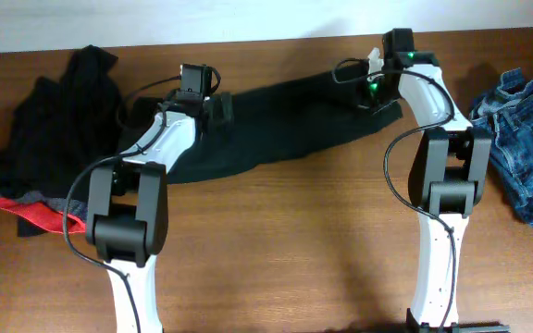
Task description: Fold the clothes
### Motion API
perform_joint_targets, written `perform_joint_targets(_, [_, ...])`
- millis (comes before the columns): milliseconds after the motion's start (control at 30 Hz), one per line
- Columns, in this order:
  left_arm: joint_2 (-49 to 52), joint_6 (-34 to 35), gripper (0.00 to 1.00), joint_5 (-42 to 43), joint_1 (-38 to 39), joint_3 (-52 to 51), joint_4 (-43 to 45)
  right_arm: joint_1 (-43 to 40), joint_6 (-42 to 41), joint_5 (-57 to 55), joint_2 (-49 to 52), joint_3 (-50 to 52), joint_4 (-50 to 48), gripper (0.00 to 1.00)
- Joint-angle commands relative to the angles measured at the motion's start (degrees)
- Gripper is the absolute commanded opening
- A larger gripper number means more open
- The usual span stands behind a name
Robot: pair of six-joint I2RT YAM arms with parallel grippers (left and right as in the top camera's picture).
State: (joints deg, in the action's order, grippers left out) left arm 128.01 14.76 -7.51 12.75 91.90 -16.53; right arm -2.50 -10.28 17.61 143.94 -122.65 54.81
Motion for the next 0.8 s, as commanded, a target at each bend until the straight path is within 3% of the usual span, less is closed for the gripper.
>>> perform_joint_targets(0, [-2.56, -0.09, 0.99, -5.51, -2.78, 0.42, -0.76, -5.51, -5.25, -21.86, 3.76, 2.86, 6.32, 0.04])
perform_joint_targets(267, [-2.99, -0.07, 0.99, -5.33, -2.78, 0.42, -4.50, -8.09, -12.59, -24.98, 3.76, 2.84, 13.60, 0.04])
perform_joint_targets(600, [-2.99, -0.09, 0.99, -5.14, -3.17, 1.60, -5.07, -10.71, -11.04, -23.15, 3.48, 1.03, 14.73, 0.04])
perform_joint_targets(767, [-3.72, -0.11, 0.99, -1.88, -4.02, 13.33, -18.88, -10.69, -10.51, -21.22, 0.90, -7.43, 19.04, 0.04])
